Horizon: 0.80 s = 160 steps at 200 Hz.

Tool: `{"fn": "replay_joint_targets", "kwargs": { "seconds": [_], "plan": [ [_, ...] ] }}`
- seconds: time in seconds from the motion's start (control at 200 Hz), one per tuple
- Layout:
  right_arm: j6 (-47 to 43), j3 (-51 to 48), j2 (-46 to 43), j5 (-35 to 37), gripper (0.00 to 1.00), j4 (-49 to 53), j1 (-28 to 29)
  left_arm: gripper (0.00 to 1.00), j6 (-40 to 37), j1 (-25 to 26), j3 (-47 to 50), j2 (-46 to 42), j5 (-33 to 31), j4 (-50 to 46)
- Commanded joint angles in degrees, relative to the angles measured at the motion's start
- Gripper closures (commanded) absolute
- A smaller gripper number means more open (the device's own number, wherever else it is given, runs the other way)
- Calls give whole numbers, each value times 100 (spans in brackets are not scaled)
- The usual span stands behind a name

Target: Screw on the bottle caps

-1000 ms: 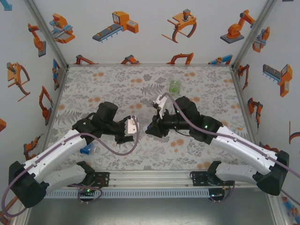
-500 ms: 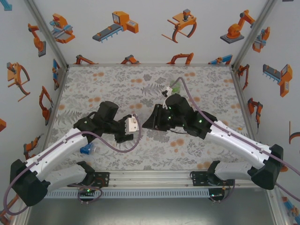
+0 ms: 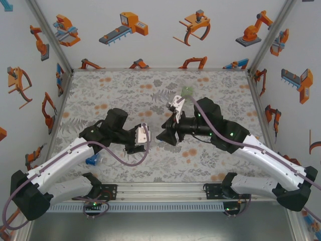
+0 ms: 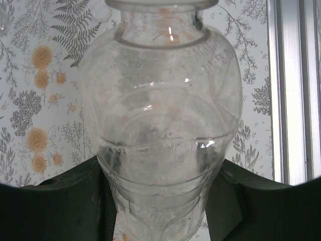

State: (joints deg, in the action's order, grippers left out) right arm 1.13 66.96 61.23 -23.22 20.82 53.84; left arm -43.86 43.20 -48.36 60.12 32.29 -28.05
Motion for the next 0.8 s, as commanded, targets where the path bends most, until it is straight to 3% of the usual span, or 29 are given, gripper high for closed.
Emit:
{"fn": "replay_joint_targets", "kwargs": {
  "seconds": [0.0,0.08,0.225,0.631,0.796],
  "plan": [
    [-2497,263,148,-923,49,689,21,100,-132,14,-156,-79,268,50],
    [-3203,209,175,-957,49,722,19,100,-140,18,-146,-82,277,46],
    [-3582,-202,96,-988,49,49,16,100,-137,16,-146,-92,262,29],
    [-3576,-394,240,-1149,62,73,21,100,-147,25,-156,-114,269,19],
    [-3558,-404,288,-1036,62,114,19,100,-149,25,-147,-141,260,19]
  ]
}}
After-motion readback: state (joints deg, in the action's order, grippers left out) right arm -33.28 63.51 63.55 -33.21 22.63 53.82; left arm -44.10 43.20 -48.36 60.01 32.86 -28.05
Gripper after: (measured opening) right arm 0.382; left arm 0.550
